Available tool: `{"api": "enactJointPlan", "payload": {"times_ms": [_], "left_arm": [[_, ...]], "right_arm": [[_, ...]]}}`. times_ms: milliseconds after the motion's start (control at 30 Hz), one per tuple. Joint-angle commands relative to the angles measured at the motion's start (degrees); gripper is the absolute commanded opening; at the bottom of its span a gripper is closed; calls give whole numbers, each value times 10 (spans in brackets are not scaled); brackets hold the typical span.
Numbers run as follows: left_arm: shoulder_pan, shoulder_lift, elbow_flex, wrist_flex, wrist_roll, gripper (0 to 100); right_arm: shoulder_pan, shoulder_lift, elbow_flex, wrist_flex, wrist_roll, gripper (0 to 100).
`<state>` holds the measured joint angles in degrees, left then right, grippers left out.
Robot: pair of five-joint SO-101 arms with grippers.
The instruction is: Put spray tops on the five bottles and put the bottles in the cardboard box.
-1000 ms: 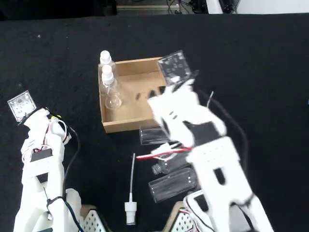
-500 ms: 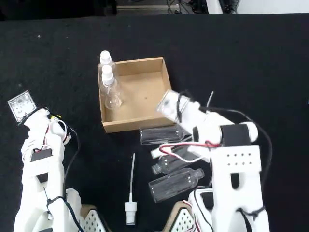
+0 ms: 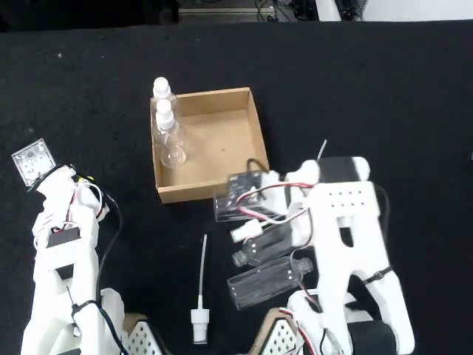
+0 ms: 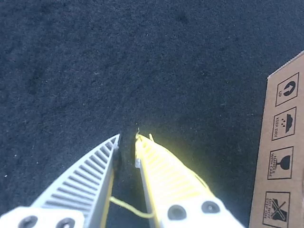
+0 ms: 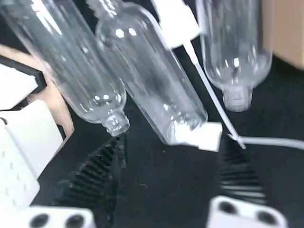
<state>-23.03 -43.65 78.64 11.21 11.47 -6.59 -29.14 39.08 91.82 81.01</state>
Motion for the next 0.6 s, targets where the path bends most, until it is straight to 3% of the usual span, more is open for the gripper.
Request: {"api": "enactJointPlan", "payload": {"times_ms": [0, 267, 433, 567], "left_arm": [[-5, -18, -7, -9, 3, 43], [-6, -18, -7, -9, 3, 44], [-5, -18, -7, -9, 3, 44], [-5, -18, -8, -9, 3, 44]], "right_arm": [[-52, -2, 35, -21, 11, 328], [-77, -1, 141, -144, 11, 305], [-76, -5, 181, -158, 10, 302], [-76, -5, 191, -159, 8, 195]]}}
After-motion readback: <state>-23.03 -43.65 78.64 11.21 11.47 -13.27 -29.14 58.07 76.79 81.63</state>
